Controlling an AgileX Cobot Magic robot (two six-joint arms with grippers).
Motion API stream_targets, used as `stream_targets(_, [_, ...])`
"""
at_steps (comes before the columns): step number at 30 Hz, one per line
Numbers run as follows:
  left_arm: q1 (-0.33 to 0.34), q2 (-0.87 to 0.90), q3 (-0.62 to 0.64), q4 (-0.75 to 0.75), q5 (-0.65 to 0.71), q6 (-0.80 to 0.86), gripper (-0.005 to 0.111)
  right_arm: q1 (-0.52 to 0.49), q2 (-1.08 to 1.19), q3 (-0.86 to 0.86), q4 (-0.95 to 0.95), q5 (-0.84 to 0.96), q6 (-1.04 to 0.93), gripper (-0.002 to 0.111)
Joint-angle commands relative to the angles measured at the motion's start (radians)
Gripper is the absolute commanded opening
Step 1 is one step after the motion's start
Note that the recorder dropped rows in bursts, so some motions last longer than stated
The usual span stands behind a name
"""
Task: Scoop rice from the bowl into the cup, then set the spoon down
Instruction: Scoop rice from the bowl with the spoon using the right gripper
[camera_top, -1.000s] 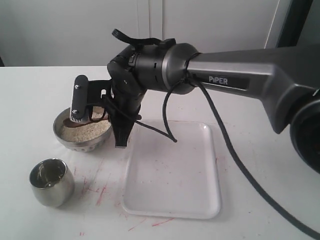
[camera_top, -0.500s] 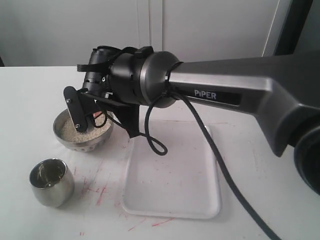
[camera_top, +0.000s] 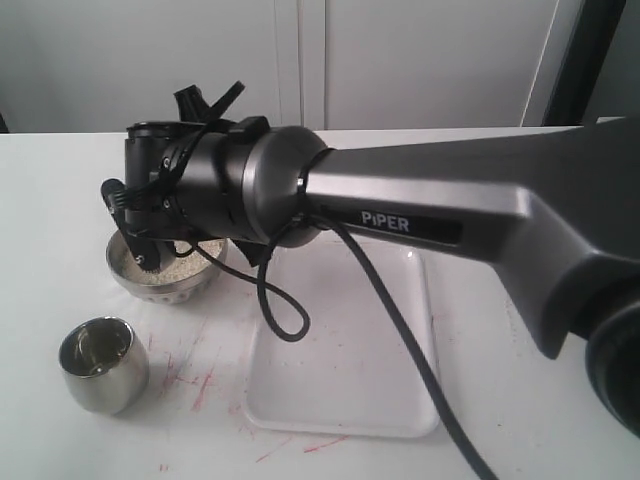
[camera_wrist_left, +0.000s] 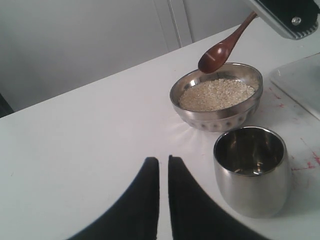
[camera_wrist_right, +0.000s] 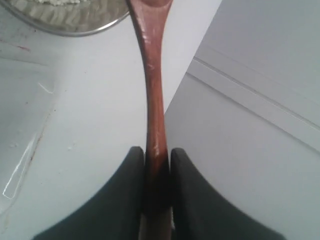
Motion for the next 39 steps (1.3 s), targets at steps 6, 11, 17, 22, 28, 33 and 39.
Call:
stream_targets(6, [-0.003,-0.001,-0.003,-0.007,-0.006,-0.001,0.014,0.013,-0.005,-0.009,-0.026,0.077,0.01,0.0])
stream_targets(11, [-0.003,-0.001,-0.003,-0.007,-0.006,-0.001,0.014,0.013,0.0,-0.009,0.011,0.089,0.01,0.0])
stream_targets(17, [-0.003,-0.001,-0.003,-0.007,-0.006,-0.001,0.014,0.015,0.035,-0.009,0.031,0.098,0.012,0.0])
stream_targets(22, [-0.003,-0.001,-0.003,-0.007,-0.006,-0.001,0.014,0.021,0.069,-0.009,0.031,0.095,0.036,0.0])
stream_targets(28, [-0.003,-0.001,-0.003,-0.007,-0.006,-0.001,0.014,0.021,0.073,-0.009,0.037,0.071,0.094,0.0])
stream_targets(33, [-0.003,-0.001,-0.003,-0.007,-0.006,-0.001,0.014,0.021,0.079,-0.009,0.077,0.052,0.092,0.0])
stream_targets(39, [-0.003,-0.001,-0.003,-0.007,-0.006,-0.001,0.014,0.021,0.083,-0.009,0.115,0.047,0.092,0.0])
